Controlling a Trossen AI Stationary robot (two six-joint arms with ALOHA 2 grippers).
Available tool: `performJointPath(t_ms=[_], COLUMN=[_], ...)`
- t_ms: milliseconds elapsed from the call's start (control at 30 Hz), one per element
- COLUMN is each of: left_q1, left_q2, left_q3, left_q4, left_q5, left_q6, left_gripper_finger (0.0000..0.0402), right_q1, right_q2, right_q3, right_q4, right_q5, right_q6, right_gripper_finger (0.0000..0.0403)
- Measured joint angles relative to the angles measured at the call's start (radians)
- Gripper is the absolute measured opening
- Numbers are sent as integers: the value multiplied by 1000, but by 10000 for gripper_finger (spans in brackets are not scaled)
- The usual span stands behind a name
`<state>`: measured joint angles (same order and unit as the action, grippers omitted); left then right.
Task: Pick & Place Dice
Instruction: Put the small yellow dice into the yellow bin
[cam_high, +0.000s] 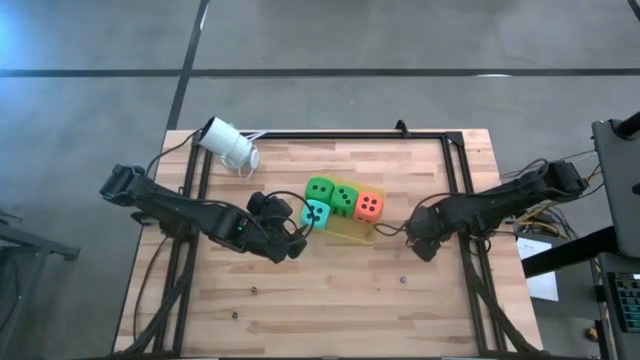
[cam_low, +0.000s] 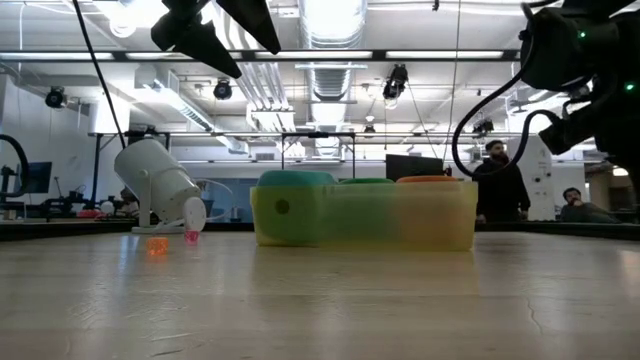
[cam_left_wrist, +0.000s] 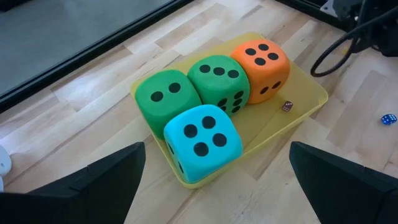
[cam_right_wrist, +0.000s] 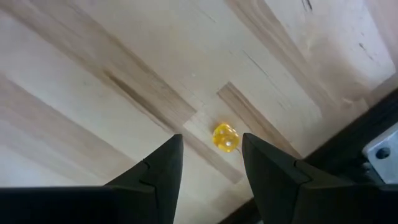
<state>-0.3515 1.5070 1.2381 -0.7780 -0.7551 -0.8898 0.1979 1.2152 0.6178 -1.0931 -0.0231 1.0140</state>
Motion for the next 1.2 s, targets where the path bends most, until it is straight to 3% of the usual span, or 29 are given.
performJointPath(t_ms=[367,967,1100,1200], left_q1=[0,1,0,0], left_q2=[0,0,0,0], left_q3=[0,0,0,0], left_q4=[0,0,0,0], left_q5=[0,0,0,0], left_q6=[0,0,0,0], left_gripper_finger=[400,400,400,400], right_q1=[0,1,1,1], right_q2=[57,75,76,76], right_q3=[-5,-31,-52,-55], right_q4=[8,0,16,18], right_q5=[4,-6,-88,-81], right_q6=[4,-489,-553,-551], right_gripper_finger=[160,149,150,146])
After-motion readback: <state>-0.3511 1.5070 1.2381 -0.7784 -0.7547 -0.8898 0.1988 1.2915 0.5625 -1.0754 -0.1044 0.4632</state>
